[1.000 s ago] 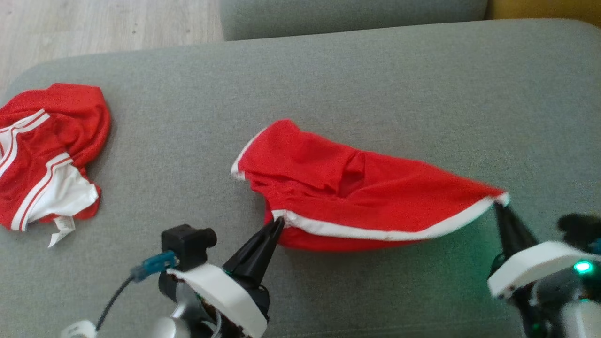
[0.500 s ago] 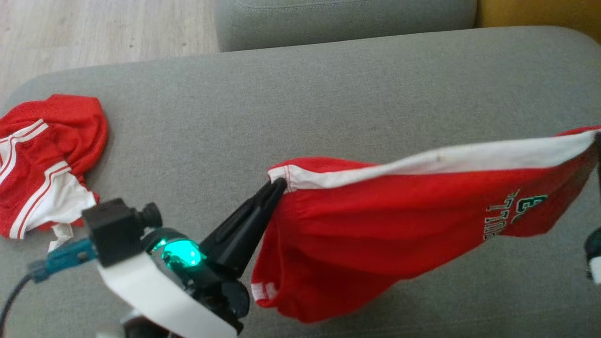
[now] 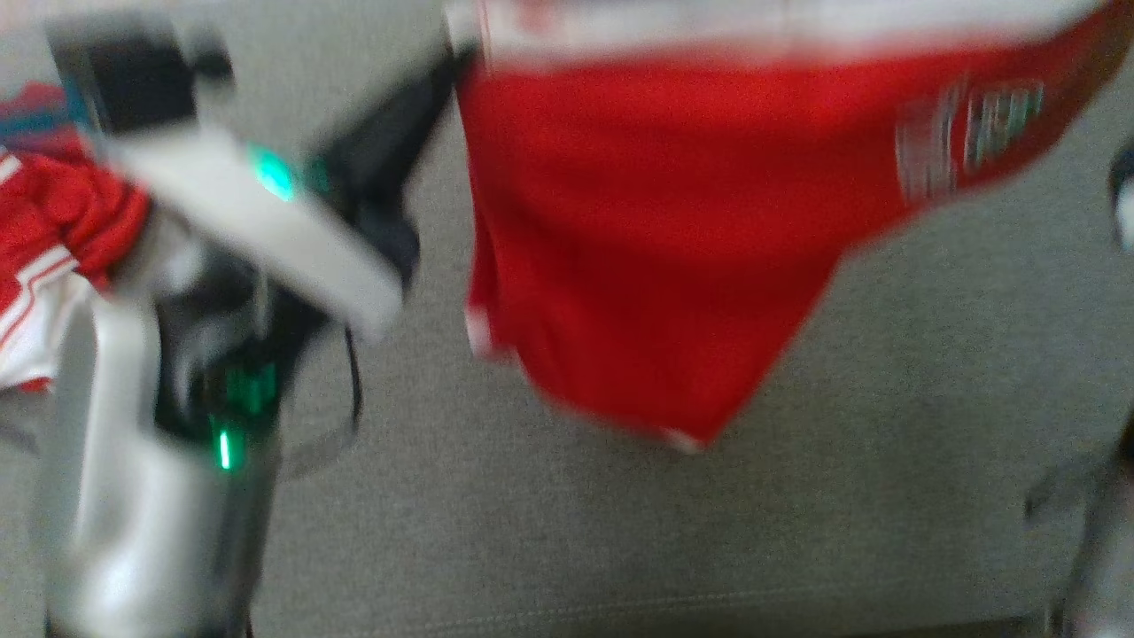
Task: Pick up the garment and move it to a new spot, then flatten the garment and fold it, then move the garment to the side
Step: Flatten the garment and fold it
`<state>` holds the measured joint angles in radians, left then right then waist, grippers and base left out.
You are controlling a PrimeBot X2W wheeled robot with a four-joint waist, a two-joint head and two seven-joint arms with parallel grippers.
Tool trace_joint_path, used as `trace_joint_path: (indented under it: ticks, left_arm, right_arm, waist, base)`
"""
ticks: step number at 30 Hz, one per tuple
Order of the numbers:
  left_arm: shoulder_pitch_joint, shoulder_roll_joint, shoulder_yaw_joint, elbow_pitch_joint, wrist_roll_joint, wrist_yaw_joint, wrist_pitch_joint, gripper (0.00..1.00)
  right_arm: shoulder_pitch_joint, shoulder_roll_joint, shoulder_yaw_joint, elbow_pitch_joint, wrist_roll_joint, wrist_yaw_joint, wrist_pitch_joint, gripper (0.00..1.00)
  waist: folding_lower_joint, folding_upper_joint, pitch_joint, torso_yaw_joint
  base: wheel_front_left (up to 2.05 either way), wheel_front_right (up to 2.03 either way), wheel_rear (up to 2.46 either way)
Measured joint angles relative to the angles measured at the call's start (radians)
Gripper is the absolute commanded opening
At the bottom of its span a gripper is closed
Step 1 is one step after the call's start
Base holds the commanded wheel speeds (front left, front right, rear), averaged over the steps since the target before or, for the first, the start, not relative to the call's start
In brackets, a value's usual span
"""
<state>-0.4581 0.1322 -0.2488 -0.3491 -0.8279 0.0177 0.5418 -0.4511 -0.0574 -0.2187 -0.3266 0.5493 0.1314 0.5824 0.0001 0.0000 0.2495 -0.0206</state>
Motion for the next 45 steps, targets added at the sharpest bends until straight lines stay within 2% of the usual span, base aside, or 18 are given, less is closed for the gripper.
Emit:
trace_joint_path:
  ticks: [4, 7, 10, 13, 16, 21, 25, 30, 36, 37, 38, 41, 43, 45]
  left_arm:
    - [-0.312, -0.038, 0.012, 0.252, 0.069, -0.01, -0.074, 0.0]
    - [-0.503, -0.06, 0.023, 0.427, 0.124, -0.037, -0.177, 0.0]
    - [-0.66, -0.081, 0.04, 0.59, 0.141, -0.075, -0.322, 0.0]
    - [-0.76, -0.093, 0.035, 0.727, 0.178, -0.106, -0.465, 0.0]
    - [-0.817, -0.098, -0.019, 0.851, 0.239, -0.127, -0.579, 0.0]
    - [-0.716, -0.097, -0.117, 1.017, 0.265, -0.141, -0.699, 0.0]
    - [-0.53, -0.086, -0.204, 1.032, 0.248, -0.142, -0.746, 0.0]
    - [-0.267, -0.036, -0.296, 0.905, 0.177, -0.142, -0.774, 0.0]
    - [0.099, 0.013, -0.325, 0.728, 0.115, -0.137, -0.783, 0.0]
    - [0.154, 0.02, -0.33, 0.694, 0.113, -0.129, -0.783, 0.0]
    - [0.256, 0.035, -0.342, 0.623, 0.112, -0.101, -0.783, 0.0]
    - [0.389, 0.063, -0.359, 0.509, 0.111, -0.052, -0.776, 0.0]
    - [0.464, 0.086, -0.366, 0.437, 0.107, -0.021, -0.758, 0.0]
    - [0.495, 0.097, -0.369, 0.402, 0.102, -0.01, -0.748, 0.0]
  right_arm:
    - [-0.308, -0.009, 0.009, 0.209, -0.115, 0.0, -0.03, 0.0]
    - [-0.512, -0.008, 0.008, 0.35, -0.184, 0.0, -0.116, 0.0]
    - [-0.688, -0.008, -0.005, 0.492, -0.229, 0.0, -0.246, 0.0]
    - [-0.777, -0.007, -0.006, 0.613, -0.206, 0.0, -0.363, 0.0]
    - [-0.78, -0.008, 0.024, 0.703, -0.191, 0.0, -0.474, 0.0]
    - [-0.589, -0.007, 0.09, 0.795, -0.158, 0.0, -0.59, 0.0]
    - [-0.353, -0.005, 0.122, 0.798, -0.092, 0.0, -0.63, 0.0]
    - [-0.101, -0.002, 0.121, 0.704, -0.113, 0.0, -0.649, 0.0]
    - [0.244, 0.01, 0.112, 0.515, -0.116, 0.0, -0.592, 0.0]
    - [0.306, 0.011, 0.108, 0.48, -0.126, 0.0, -0.58, 0.0]
    - [0.427, 0.013, 0.097, 0.405, -0.136, 0.0, -0.543, 0.0]
    - [0.596, 0.014, 0.072, 0.283, -0.139, 0.0, -0.487, 0.0]
    - [0.696, 0.018, 0.055, 0.208, -0.137, 0.0, -0.449, 0.0]
    - [0.737, 0.02, 0.044, 0.176, -0.137, 0.0, -0.436, 0.0]
  waist:
    - [0.0003, 0.0, 0.079, 0.013]
    - [0.0002, 0.0, 0.135, 0.018]
    - [0.0005, -0.0001, 0.184, 0.015]
    - [0.0001, 0.0, 0.215, 0.005]
    - [0.0002, 0.0, 0.239, -0.007]
    - [-0.0001, 0.0, 0.233, -0.029]
    - [-0.0001, 0.0, 0.212, -0.038]
    - [-0.0001, 0.0, 0.182, -0.041]
    - [-0.0002, 0.0, 0.087, -0.031]
    - [-0.0002, 0.0, 0.07, -0.028]
    - [-0.0002, 0.0, 0.035, -0.024]
    - [-0.0002, 0.0, -0.01, -0.014]
    - [-0.0002, 0.0, -0.03, -0.004]
    - [-0.0003, 0.0001, -0.035, 0.002]
  base:
    - [0.0, 0.0, 0.0]
    - [0.0, 0.0, 0.0]
    - [0.0, 0.0, 0.0]
    - [0.0, 0.0, 0.0]
    - [0.0, 0.0, 0.0]
    - [0.0, 0.0, 0.0]
    - [0.0, 0.0, 0.0]
    - [0.0, 0.0, 0.0]
    - [0.0, 0.0, 0.0]
    - [0.0, 0.0, 0.0]
    - [0.0, 0.0, 0.0]
    - [0.0, 0.0, 0.0]
    - [0.0, 0.0, 0.0]
    - [0.0, 0.0, 0.0]
